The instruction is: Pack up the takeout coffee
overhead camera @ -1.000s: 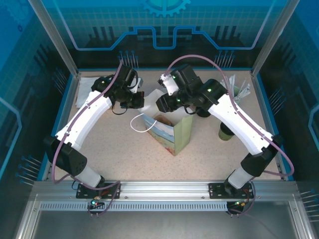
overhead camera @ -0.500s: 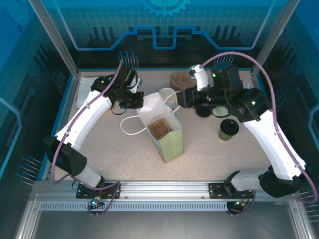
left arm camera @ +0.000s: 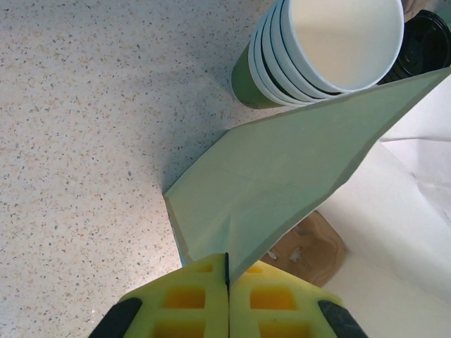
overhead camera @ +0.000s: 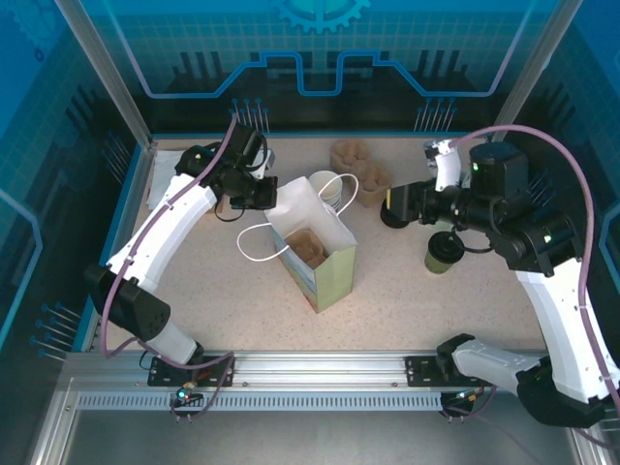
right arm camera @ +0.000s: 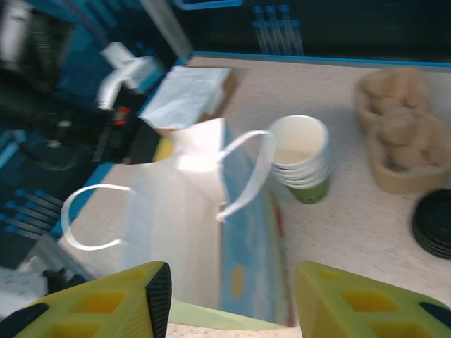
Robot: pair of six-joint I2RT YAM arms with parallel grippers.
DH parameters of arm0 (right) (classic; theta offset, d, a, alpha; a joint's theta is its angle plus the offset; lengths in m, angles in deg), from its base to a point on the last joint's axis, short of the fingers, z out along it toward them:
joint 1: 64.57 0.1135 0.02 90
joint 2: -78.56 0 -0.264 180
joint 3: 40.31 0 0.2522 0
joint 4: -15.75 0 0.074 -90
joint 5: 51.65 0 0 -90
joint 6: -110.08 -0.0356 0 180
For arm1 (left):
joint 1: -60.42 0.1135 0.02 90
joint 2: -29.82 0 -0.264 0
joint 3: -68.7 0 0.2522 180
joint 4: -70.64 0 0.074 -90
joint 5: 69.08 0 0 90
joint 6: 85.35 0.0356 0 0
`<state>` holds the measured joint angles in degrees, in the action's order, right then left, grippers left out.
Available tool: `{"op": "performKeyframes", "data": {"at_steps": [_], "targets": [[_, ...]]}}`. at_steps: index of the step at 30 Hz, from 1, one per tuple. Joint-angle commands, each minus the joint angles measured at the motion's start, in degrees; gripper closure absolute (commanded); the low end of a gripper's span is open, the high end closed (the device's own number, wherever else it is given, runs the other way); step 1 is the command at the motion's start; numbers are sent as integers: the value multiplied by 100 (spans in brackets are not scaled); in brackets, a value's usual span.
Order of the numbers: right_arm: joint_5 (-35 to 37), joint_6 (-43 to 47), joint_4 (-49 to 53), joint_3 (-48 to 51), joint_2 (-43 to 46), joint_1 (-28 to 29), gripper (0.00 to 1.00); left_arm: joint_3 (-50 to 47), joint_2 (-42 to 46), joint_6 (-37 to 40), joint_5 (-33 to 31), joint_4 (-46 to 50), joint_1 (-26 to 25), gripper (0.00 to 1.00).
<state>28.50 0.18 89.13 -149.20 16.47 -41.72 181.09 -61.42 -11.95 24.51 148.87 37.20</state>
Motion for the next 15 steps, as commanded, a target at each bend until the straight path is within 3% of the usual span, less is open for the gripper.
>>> {"op": "performKeyframes", "data": {"at_steps": [1,6,11,15], "targets": [[608,199,507,235,115,-421,47,243,-68,-11,-78,189,-42,91],[876,366,739,620,205,-1120,40,375,-93,43,-85,236,-42,76],[807,575,648,1115,372,-1926,23,536,-88,154,-201,388,-25,62],[919,862,1067,1286,120,-2320,15,746,-80,218,-344,567,-21,47]]}}
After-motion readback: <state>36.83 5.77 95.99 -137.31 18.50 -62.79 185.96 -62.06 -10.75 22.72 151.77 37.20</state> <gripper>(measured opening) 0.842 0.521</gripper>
